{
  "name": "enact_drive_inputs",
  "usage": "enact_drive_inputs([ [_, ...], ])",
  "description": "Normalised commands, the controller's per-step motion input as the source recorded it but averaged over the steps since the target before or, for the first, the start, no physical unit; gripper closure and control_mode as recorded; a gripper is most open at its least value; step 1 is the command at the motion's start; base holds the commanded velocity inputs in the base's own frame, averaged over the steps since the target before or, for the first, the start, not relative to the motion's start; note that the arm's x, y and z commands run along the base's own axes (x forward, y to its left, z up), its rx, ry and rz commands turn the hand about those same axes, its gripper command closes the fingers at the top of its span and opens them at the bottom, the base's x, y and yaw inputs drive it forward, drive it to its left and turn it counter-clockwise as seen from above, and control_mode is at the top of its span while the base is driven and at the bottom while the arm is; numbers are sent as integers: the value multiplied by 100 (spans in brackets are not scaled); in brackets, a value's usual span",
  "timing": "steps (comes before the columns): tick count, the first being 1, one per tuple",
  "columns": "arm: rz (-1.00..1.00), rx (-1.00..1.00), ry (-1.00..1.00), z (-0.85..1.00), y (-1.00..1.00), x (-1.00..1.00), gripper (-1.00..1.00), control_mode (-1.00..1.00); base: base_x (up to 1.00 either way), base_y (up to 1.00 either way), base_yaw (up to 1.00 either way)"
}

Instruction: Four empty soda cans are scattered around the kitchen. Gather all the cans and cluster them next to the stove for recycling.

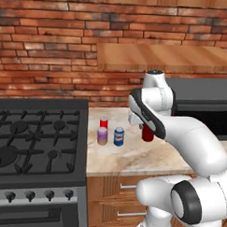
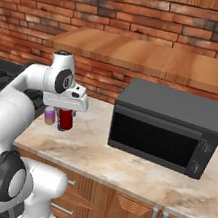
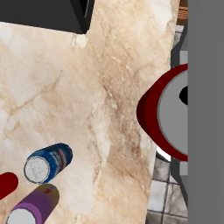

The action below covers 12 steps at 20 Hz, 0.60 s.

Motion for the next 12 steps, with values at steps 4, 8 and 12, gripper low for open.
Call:
enact_drive_inputs([
  [4,0,0,0,0,0,0,100,100,0,0,0],
  [8,0,0,3,-4,0,-1,100,-100,0,0,0],
  [12,0,0,0,-18,7,0,100,-100,0,0,0],
])
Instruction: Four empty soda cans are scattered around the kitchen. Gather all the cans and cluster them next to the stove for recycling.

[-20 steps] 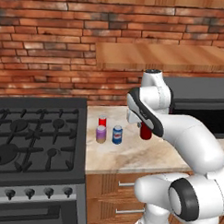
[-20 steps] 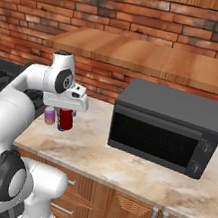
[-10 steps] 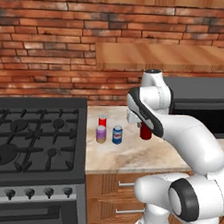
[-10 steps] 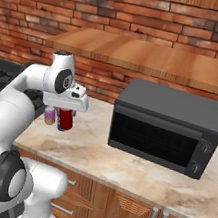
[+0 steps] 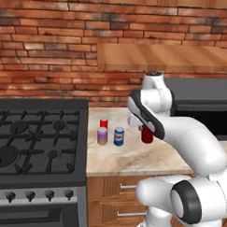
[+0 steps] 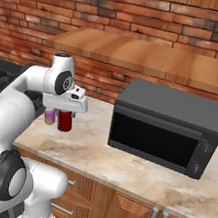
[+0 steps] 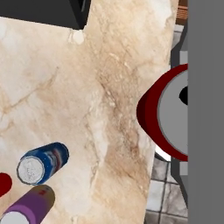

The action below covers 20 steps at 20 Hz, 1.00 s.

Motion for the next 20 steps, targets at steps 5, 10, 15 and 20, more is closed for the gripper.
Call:
enact_drive_inputs([
  [5,0,0,0,-23,10,0,100,-100,0,0,0],
  [10,0,0,0,-20,8,0,100,-100,0,0,0],
  [15,0,0,0,-16,9,0,100,-100,0,0,0],
  [20,1,0,0,-14,11,1,100,-100,0,0,0],
])
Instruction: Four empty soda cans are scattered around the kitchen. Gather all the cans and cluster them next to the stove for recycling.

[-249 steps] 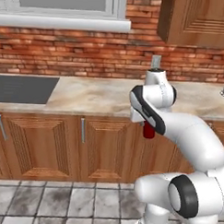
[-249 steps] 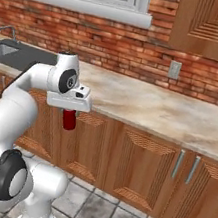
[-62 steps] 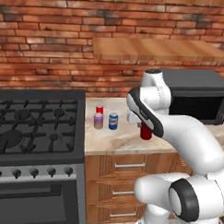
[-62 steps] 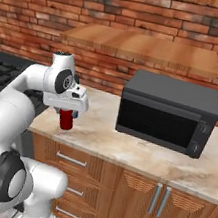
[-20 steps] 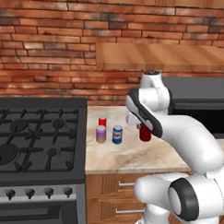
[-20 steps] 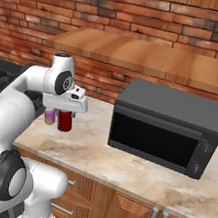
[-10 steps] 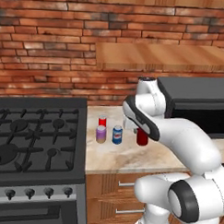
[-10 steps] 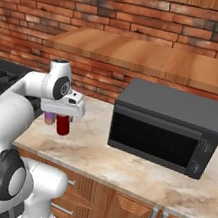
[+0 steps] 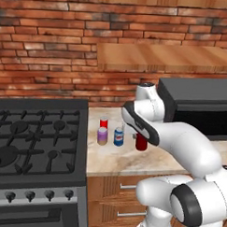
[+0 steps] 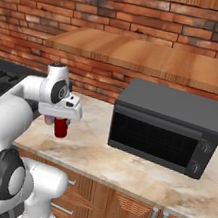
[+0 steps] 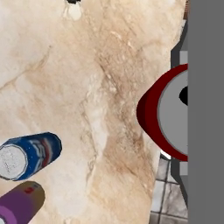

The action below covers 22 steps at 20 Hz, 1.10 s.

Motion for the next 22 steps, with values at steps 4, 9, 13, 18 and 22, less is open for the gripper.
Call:
enact_drive_inputs([
  [4,2,0,0,-14,13,5,100,-100,0,0,0],
  [9,3,0,0,-10,15,10,100,-100,0,0,0],
  [13,3,0,0,-8,16,10,100,-100,0,0,0],
  [18,2,0,0,-5,17,7,100,-100,0,0,0],
  [22,2,1,0,-7,20,11,100,-100,0,0,0],
])
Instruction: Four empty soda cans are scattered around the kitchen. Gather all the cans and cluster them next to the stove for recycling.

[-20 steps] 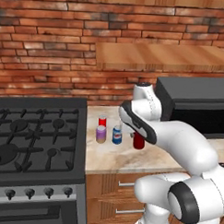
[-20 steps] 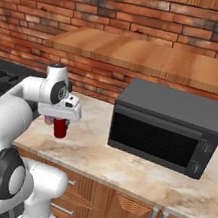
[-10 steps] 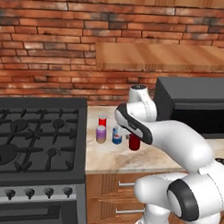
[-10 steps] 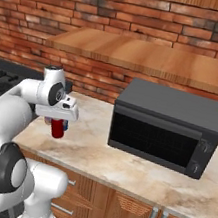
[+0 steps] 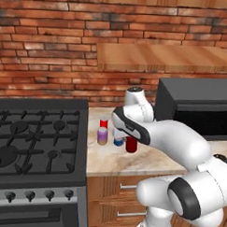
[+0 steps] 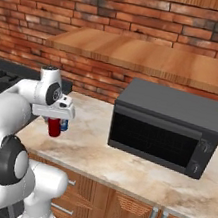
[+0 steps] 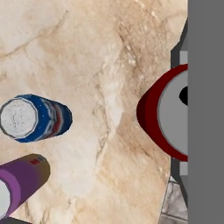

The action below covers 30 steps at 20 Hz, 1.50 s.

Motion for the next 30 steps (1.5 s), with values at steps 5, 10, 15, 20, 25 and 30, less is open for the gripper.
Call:
enact_drive_inputs([
  [5,2,3,0,-8,18,13,100,-100,0,0,0],
  [10,3,5,0,-14,19,17,100,-100,0,0,0],
  [15,3,3,-1,-20,22,15,100,-100,0,0,0],
  [20,2,0,-4,-27,31,16,100,-100,0,0,0],
  [25,0,0,-3,-18,22,22,100,-100,0,0,0],
  [30,0,0,-1,-13,15,23,100,-100,0,0,0],
])
